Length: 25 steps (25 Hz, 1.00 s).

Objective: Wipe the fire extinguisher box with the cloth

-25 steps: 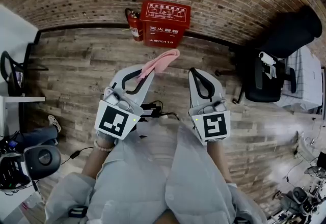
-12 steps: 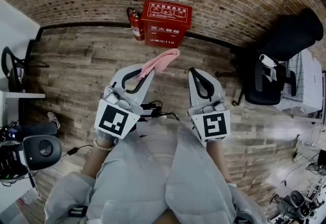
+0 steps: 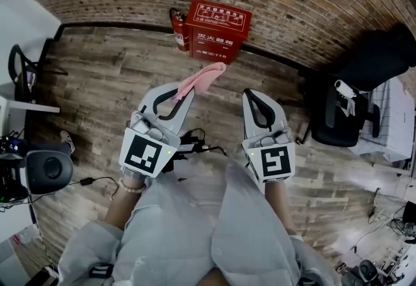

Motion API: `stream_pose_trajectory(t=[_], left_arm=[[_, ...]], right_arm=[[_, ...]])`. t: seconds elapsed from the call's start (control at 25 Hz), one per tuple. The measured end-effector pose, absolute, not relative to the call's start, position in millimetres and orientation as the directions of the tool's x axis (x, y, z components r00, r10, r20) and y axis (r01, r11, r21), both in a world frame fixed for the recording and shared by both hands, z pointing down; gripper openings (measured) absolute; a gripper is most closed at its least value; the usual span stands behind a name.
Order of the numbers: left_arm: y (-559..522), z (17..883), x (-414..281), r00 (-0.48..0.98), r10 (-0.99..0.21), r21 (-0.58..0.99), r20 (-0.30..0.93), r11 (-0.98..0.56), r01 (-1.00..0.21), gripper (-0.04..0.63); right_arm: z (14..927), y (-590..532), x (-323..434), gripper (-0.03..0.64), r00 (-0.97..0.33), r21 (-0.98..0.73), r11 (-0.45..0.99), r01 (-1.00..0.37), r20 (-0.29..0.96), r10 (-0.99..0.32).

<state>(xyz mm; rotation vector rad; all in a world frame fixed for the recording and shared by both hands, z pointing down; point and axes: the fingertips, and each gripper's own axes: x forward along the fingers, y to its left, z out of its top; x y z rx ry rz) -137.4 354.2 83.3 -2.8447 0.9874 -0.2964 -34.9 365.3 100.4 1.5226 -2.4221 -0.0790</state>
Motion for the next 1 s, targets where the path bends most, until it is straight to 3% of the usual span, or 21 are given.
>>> stream_pose_trajectory(t=[0.48, 1.0], left_arm=[[352.1, 93.3, -131.5, 0.708, -0.687, -0.144, 0.162, -0.726, -0.672, 0.011], [251.6, 107.3, -126.3, 0.755, -0.634, -0.124, 0.166, -0.773, -0.622, 0.011]], right_arm=[[117.6, 369.3, -12.1, 0.008, -0.438, 0.175, 0.479, -0.86, 0.227, -0.87], [131.6, 285.9, -4.9, 0.008, -0.351, 0.158, 0.396, -0.904, 0.251, -0.902]])
